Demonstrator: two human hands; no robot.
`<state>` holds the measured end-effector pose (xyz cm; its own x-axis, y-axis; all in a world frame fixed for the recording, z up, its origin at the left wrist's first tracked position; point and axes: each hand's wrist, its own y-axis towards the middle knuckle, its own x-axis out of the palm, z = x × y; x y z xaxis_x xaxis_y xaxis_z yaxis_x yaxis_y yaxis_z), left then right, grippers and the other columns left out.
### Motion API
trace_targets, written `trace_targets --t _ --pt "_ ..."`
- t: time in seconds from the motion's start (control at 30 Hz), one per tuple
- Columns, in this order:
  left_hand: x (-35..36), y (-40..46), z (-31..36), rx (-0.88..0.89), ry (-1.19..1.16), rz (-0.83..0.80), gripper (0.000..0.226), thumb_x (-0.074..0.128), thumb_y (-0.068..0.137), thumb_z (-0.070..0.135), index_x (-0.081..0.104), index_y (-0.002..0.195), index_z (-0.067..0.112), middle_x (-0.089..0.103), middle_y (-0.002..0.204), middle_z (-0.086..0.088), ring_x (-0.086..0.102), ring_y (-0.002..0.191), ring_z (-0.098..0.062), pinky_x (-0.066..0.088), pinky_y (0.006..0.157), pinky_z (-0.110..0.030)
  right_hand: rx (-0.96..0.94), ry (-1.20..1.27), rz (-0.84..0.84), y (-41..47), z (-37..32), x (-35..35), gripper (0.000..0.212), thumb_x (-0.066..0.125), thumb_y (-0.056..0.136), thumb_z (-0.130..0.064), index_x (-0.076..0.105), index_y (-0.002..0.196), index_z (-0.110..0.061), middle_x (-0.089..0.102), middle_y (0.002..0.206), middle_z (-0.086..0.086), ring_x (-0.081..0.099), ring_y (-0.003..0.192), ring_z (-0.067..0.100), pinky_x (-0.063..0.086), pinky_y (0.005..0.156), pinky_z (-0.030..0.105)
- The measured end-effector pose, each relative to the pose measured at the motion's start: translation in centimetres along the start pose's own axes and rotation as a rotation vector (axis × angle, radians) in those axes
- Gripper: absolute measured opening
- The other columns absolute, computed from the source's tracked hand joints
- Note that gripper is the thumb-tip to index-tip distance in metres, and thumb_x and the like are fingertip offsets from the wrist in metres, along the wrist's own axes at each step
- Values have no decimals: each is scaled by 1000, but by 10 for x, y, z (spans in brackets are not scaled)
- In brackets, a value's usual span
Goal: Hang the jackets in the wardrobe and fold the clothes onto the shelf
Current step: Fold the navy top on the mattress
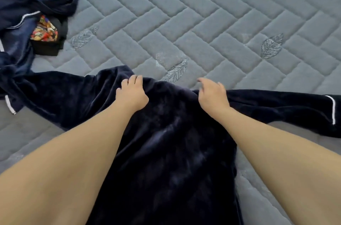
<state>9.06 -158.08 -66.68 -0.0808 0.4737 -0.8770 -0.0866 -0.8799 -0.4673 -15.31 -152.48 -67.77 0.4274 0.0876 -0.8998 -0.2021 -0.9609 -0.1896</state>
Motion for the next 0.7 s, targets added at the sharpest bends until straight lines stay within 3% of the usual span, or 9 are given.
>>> trace_targets --t 0.07,0.17,0.23,0.33,0.43,0.47,0.53,0.6,0.7 --pt "1 26 -11 55 133 29 80 46 89 15 4 157 20 2 166 -2 -1 151 -33 8 121 -52 -82 -32 -110 23 -19 21 43 37 96 -10 52 135 -20 63 128 4 51 124 23 15 117 42" --pt "6 42 -26 185 376 42 50 48 86 19 42 135 15 45 142 -8 25 142 -35 -6 119 -59 72 -75 -307 45 -18 35 30 45 95 -32 58 119 -19 65 121 8 56 114 30 34 106 40" --pt "16 31 -37 347 514 92 34 53 82 25 51 114 17 56 117 -4 42 122 -33 10 119 -54 156 -58 -533 51 -18 27 63 61 69 -59 52 119 -21 60 121 3 58 110 30 43 100 41" --pt "27 0 -52 515 561 -24 40 50 79 38 54 116 24 52 117 -1 46 108 -28 35 89 -40 170 -155 -908 50 -28 13 101 75 35 -68 50 124 -27 61 118 0 63 104 26 49 97 45" --pt "6 -6 -56 334 230 -227 25 40 87 35 63 92 27 58 116 -3 52 102 -26 43 86 -38 298 -212 -1371 37 -37 8 87 87 50 -58 66 121 -12 71 114 10 69 102 32 51 97 47" --pt "-1 -2 -57 250 160 -292 28 37 89 34 62 89 23 59 118 -5 53 101 -26 45 88 -39 275 -282 -1429 28 -39 11 79 85 59 -55 66 121 -10 70 115 11 68 102 30 52 96 44" --pt "-10 -1 -59 108 284 -357 45 31 85 40 58 116 21 49 138 -6 49 117 -31 40 98 -43 86 -457 -1299 11 -41 21 66 80 69 -52 63 120 -13 68 114 5 65 93 27 51 85 35" --pt "-10 -10 -60 19 603 -368 63 34 83 44 41 142 23 31 152 -6 38 132 -35 32 104 -47 -14 -435 -1081 0 -39 27 56 79 69 -49 60 111 -17 66 105 1 63 87 24 51 78 32" --pt "-8 -28 -53 32 940 -391 57 38 87 40 46 140 19 42 140 -7 49 120 -30 39 98 -43 35 -293 -1068 -2 -35 23 57 78 68 -45 60 117 -20 68 106 0 67 92 25 55 88 39"
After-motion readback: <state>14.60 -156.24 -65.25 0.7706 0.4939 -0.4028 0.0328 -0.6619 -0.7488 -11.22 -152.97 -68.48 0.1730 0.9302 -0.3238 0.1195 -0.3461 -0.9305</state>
